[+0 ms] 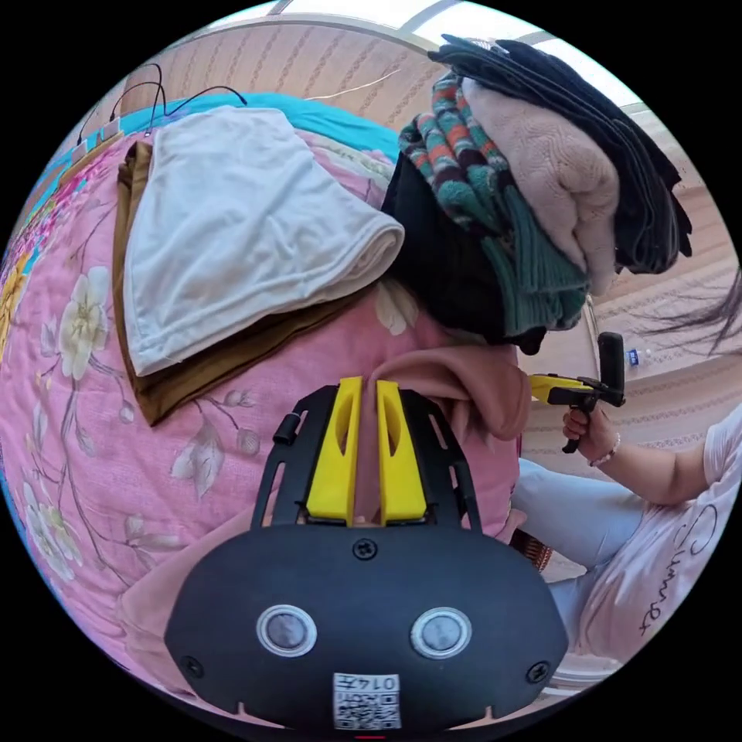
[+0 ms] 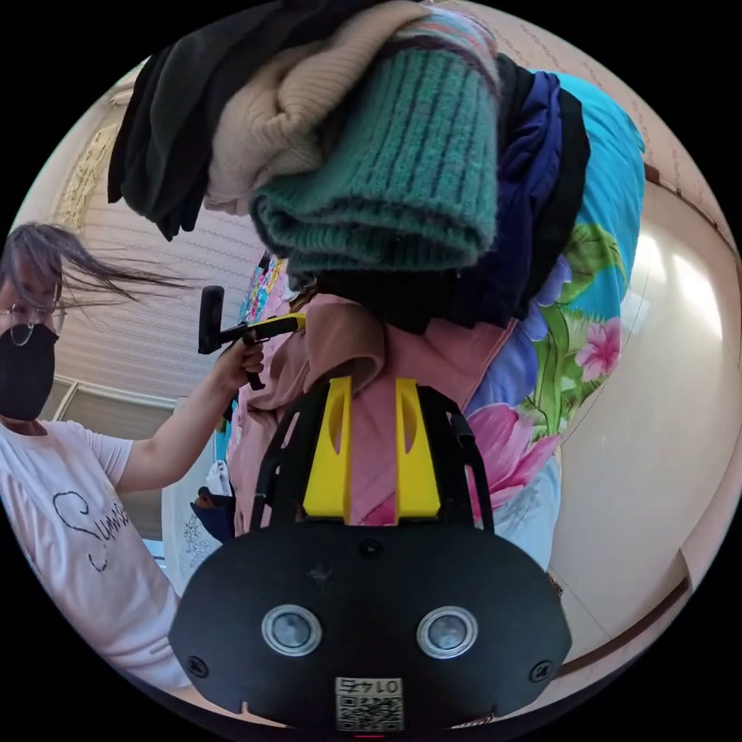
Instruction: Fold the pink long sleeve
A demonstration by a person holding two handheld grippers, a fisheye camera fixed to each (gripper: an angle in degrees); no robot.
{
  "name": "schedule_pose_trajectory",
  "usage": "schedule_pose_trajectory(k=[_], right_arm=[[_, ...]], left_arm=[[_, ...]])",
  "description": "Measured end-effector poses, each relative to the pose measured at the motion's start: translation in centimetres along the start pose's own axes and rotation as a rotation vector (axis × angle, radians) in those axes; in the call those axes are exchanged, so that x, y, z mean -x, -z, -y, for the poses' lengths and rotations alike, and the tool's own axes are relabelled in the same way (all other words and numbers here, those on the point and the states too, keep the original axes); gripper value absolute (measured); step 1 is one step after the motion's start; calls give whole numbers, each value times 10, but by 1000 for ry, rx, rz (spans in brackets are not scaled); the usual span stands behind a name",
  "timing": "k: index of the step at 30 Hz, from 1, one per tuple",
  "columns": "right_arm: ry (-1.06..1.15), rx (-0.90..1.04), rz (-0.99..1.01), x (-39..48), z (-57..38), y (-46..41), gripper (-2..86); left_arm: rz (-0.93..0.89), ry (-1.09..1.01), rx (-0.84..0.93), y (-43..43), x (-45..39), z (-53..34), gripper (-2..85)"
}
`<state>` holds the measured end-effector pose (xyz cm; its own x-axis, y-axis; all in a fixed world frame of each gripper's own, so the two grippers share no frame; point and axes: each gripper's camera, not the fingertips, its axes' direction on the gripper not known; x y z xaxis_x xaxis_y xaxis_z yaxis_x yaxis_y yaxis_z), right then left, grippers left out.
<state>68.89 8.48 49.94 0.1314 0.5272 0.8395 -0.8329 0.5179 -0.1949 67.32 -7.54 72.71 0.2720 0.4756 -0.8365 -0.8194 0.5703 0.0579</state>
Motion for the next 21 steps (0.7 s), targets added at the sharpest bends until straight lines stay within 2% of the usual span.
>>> schedule_pose_trajectory(k=[3,4,8,12,14,21], right_arm=[[52,-10,-22,1,14,-4,82],[41,-20,17,-4,21,-5,71],[-133,-45,218,-33,30,1,23],[-233,-89,338,-46,26,13,14],[-248,-93,392,-45,28,19,11],[-250,-54,472,-42,44,47,6]], left_arm=[[67,-112,-54,24,-31,-11,65],[97,-173,-55,30,-50,-18,75],[33,-307,-31,10,-114,-37,105],[38,-285,-33,-28,-139,-37,88],[-24,-236,-31,-40,-138,-33,34],[-158,-232,-193,7,-150,-48,-7]])
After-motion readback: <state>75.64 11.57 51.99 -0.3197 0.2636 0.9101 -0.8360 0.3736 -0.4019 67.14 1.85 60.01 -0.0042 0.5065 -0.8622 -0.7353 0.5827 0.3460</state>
